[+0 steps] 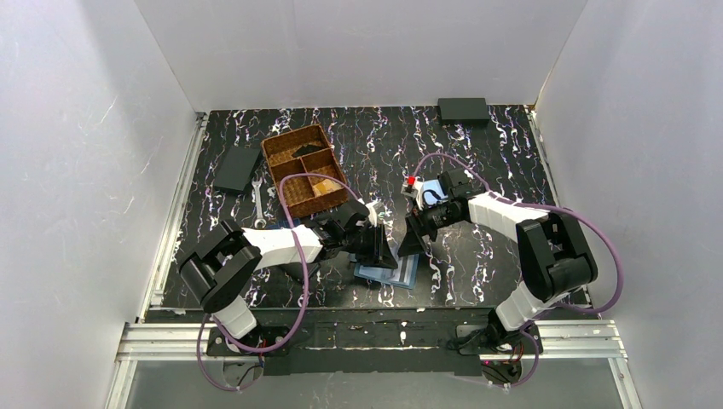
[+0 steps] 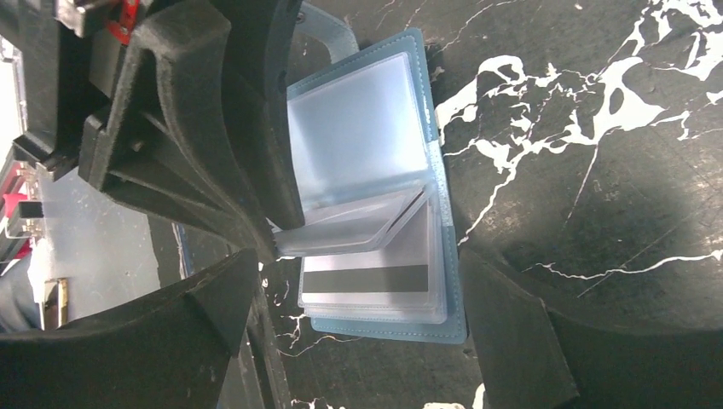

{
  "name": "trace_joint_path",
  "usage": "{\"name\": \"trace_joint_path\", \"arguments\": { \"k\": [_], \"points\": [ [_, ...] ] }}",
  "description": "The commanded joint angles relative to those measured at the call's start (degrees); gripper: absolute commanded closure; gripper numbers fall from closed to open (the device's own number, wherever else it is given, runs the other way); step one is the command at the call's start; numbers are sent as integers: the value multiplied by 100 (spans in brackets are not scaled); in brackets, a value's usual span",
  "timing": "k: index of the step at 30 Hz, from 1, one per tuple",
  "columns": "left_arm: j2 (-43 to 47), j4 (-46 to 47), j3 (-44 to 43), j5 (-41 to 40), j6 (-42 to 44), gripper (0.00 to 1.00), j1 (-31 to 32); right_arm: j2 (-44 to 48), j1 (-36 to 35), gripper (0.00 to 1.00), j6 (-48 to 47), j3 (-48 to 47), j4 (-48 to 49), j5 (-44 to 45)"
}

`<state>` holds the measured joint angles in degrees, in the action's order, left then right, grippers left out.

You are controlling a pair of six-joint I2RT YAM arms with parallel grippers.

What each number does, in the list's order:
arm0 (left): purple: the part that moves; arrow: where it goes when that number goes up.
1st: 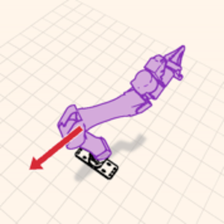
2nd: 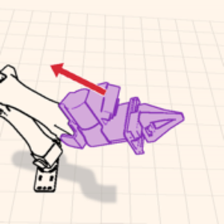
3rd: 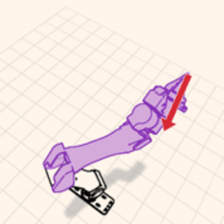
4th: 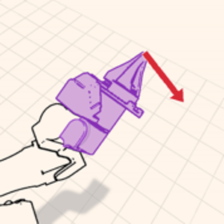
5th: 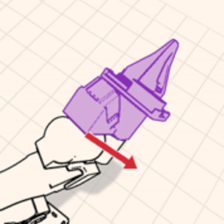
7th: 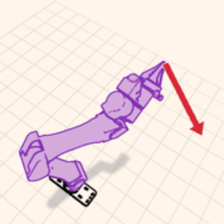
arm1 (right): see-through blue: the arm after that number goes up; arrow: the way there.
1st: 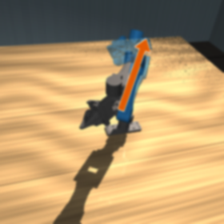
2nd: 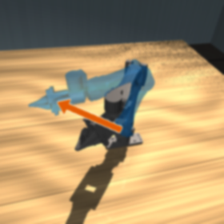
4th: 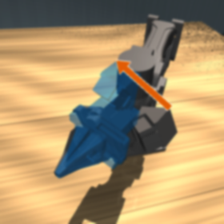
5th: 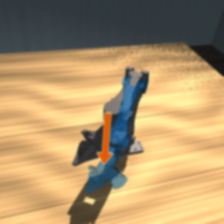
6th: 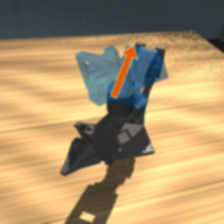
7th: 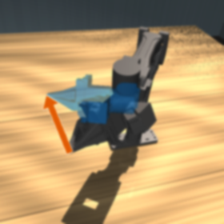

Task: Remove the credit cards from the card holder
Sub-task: Remove the credit card from the card holder.

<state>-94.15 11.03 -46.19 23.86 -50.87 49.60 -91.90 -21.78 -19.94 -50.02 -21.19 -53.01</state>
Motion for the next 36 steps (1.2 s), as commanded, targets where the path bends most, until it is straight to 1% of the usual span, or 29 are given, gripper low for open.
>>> {"name": "trace_joint_path", "arguments": {
  "k": [1,5,7,11,18,22,27,31,36],
  "points": [
    [21,-58,187,31,13,100,-60,-98,-27,6,-126,-88,-34,179],
    [149,-27,293,-18,-53,100,-88,-255,-27,7,-969,-438,-894,-38],
    [195,14,356,-13,-109,100,-85,-207,-27,7,-1053,-413,-908,6],
    [279,181,495,41,-254,100,-93,-90,-26,7,-839,-263,-626,136],
    [262,360,653,143,-421,100,-149,-157,-28,7,-677,-263,-542,-92],
    [182,388,666,186,-432,100,-166,-165,-28,3,-181,-207,-163,-379],
    [117,417,658,205,-458,100,-174,-99,-28,2,515,-15,505,-133],
    [118,433,647,213,-459,100,-179,-132,-55,5,711,27,657,115],
    [126,435,648,225,-470,100,-185,-183,-111,13,731,18,652,429]
  ]
}}
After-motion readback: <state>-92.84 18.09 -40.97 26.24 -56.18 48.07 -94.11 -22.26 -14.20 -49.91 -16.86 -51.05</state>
